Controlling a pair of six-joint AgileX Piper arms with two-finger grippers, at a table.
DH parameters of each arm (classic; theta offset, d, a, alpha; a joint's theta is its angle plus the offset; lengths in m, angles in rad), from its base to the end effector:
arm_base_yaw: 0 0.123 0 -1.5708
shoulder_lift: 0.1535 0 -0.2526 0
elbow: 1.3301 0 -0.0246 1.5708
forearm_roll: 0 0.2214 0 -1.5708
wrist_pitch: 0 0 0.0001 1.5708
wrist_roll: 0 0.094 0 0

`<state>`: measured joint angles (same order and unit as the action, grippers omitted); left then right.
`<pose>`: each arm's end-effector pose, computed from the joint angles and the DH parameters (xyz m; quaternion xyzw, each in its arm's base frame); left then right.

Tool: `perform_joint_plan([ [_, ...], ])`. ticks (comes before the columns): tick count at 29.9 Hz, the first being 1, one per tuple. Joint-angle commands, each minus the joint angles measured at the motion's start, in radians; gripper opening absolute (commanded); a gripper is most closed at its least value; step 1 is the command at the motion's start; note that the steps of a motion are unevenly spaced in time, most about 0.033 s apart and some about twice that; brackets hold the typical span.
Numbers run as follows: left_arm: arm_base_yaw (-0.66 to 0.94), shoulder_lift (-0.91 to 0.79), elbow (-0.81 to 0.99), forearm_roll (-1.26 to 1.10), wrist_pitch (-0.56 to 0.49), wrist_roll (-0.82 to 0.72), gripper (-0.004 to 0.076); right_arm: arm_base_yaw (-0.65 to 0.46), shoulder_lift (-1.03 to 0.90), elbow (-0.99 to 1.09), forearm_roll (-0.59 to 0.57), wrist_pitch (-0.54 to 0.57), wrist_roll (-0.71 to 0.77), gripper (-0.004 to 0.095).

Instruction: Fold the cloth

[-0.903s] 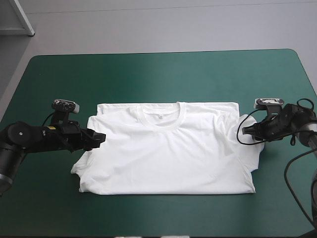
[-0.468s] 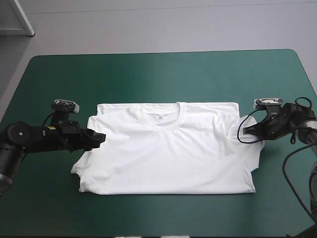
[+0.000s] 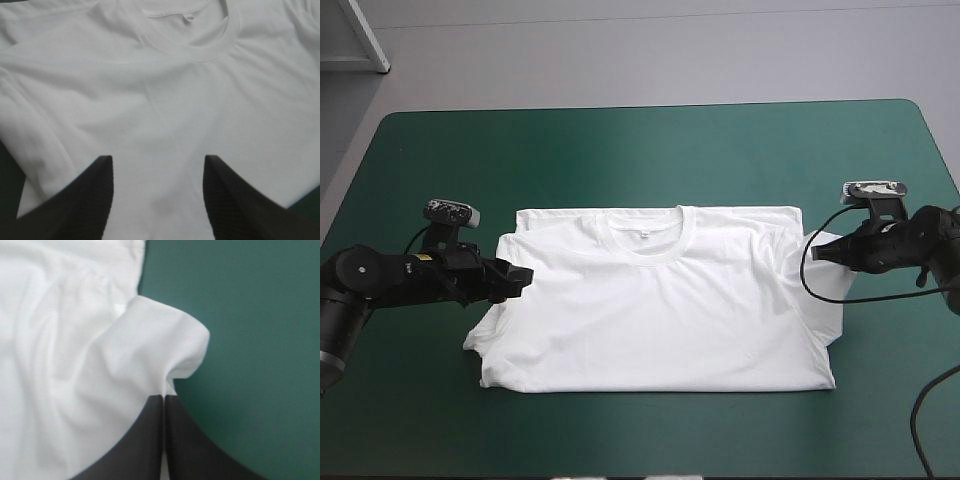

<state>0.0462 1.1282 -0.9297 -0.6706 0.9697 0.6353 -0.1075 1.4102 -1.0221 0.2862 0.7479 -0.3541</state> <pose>0.1988 -0.0391 0.2987 0.1562 0.9100 -0.2142 0.3189 0.2649 -0.0104 0.2544 -0.0422 0.9583 0.0591 0.2762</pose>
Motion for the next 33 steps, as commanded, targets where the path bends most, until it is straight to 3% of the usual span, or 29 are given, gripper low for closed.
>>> perform_joint_plan([
  [1, 0.000, -0.017, -0.029, -0.048, -0.034, 0.001, 0.0399, 0.040, -0.052, -0.025, 0.085, 0.027, -0.056, -0.0009],
  [12, 0.000, -0.017, -0.029, -0.042, -0.030, 0.001, 0.0395, 0.388, -0.031, -0.025, 0.092, 0.006, 0.047, -0.0009],
  [15, 0.000, -0.017, -0.029, -0.025, -0.021, 0.001, 0.0395, 0.438, -0.021, -0.025, 0.071, 0.002, 0.038, 0.0062],
  [18, 0.000, -0.017, -0.029, 0.012, -0.006, -0.001, 0.0395, 0.455, -0.027, -0.025, 0.083, 0.004, 0.009, 0.0366],
  [19, 0.000, -0.017, -0.029, 0.027, -0.003, -0.008, 0.0395, 0.455, -0.036, -0.028, 0.112, 0.021, -0.012, 0.0514],
  [21, 0.000, -0.021, -0.029, 0.065, 0.005, -0.034, 0.0395, 0.455, -0.054, -0.053, 0.121, 0.060, -0.015, 0.0670],
  [22, 0.000, -0.026, -0.029, 0.089, 0.010, -0.052, 0.0395, 0.455, -0.070, -0.072, 0.112, 0.089, -0.012, 0.0695],
  [28, 0.000, -0.091, -0.029, 0.214, 0.044, -0.147, 0.0377, 0.452, -0.229, -0.220, 0.095, 0.181, -0.049, 0.0506],
  [33, 0.000, -0.151, -0.023, 0.339, 0.160, -0.257, 0.0377, 0.451, -0.331, -0.251, 0.020, 0.194, 0.036, 0.0397],
])
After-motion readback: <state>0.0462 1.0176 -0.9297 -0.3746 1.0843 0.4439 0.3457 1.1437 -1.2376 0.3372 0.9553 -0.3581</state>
